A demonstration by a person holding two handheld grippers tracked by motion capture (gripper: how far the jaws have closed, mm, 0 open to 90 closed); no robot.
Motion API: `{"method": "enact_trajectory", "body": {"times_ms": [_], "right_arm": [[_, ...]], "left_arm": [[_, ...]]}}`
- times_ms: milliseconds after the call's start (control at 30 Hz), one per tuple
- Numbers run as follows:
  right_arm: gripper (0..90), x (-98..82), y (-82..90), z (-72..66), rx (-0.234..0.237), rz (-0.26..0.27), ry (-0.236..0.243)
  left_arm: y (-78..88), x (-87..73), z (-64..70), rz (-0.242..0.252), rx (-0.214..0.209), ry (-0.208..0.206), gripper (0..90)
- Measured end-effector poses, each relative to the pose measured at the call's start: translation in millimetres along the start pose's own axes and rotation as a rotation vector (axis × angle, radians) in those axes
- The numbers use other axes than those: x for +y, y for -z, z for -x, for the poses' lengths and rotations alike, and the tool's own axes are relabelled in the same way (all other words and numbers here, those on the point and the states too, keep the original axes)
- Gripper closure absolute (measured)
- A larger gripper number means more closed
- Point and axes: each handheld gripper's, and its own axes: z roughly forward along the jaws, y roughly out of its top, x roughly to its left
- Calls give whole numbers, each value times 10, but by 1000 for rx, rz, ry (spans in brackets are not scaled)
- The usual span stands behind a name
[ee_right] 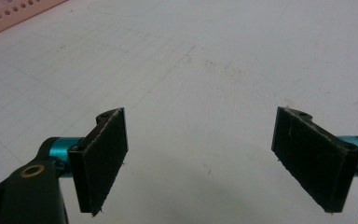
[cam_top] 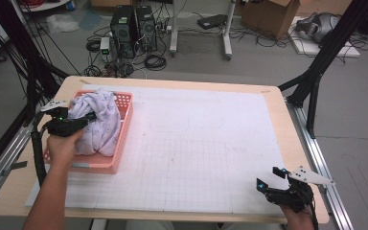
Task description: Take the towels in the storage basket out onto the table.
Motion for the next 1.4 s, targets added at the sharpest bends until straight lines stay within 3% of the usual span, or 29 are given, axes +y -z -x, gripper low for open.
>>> {"method": "enact_trajectory", "body": {"times_ms": [333, 500, 600, 800, 967, 1200, 1400], "right_arm": [[172, 6, -5, -17, 0, 4, -1], [172, 9, -12, -32, 1, 5, 6], [172, 5, -14, -41, 3, 2, -1], [172, 5, -13, -62, -3, 4, 2], [172, 12, -39, -66, -1, 2, 3], [172, 13, -45, -73, -1, 5, -2], [172, 18, -46, -84, 2, 3, -2]], "left_arm": [[170, 82, 25, 131, 14, -11, 609], [262, 109, 74, 205, -29, -8, 609], [277, 99, 124, 236, -53, -23, 609], [281, 84, 286, 271, -95, -99, 608], [293, 130, 422, 329, -127, -123, 608], [355, 242, 548, 386, -133, -154, 609], [488, 388, 569, 411, -127, -190, 612]]}}
